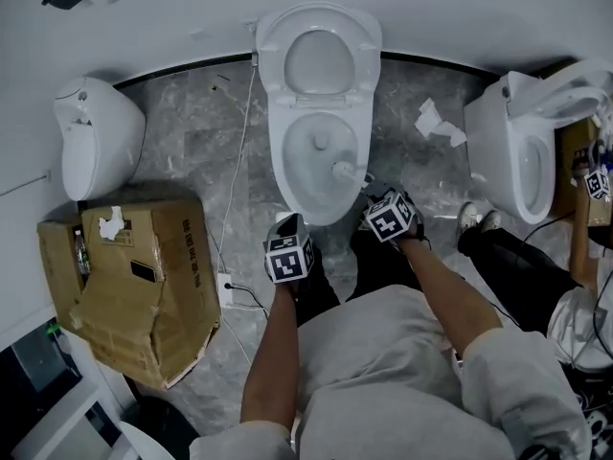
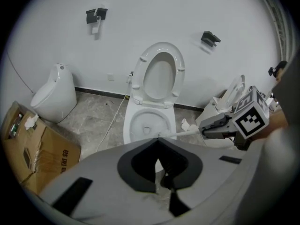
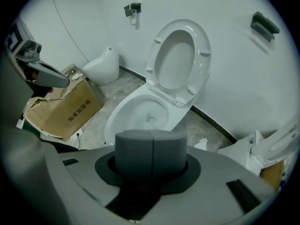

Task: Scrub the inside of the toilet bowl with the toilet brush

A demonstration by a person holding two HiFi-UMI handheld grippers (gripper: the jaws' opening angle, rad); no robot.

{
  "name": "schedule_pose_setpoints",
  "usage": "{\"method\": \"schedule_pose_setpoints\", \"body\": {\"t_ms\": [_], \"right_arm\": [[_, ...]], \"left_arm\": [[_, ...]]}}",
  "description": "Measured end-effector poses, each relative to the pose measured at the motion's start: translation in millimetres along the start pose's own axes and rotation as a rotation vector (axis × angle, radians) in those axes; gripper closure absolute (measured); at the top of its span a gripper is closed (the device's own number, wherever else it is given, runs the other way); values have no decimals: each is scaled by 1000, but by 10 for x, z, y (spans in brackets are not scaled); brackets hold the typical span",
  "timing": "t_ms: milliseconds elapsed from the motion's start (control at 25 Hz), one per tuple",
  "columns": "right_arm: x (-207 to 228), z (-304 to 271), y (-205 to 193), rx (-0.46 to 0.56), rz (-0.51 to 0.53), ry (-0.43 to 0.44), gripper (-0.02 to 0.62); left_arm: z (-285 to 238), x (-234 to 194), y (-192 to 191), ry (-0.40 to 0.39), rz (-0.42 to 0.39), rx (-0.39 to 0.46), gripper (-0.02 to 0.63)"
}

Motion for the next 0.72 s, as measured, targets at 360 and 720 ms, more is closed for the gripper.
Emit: {"method": "schedule_pose_setpoints", "body": {"t_ms": [360, 720], "right_arm": [[51, -404, 126, -50, 168, 9, 425], [160, -613, 169, -85, 235, 15, 425]], "left_arm": [[-138, -16, -49, -3, 23, -23, 583], [-273, -109, -59, -31, 68, -17, 583]]}}
Point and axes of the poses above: the fingertips, and each gripper's own axes: z backward along the fingers, x to its right, y out of its top, the point moved 3 cm from there along z, backward along the fingers, and after that the axes turned 5 degrees about -z, right-handed, at the moved point
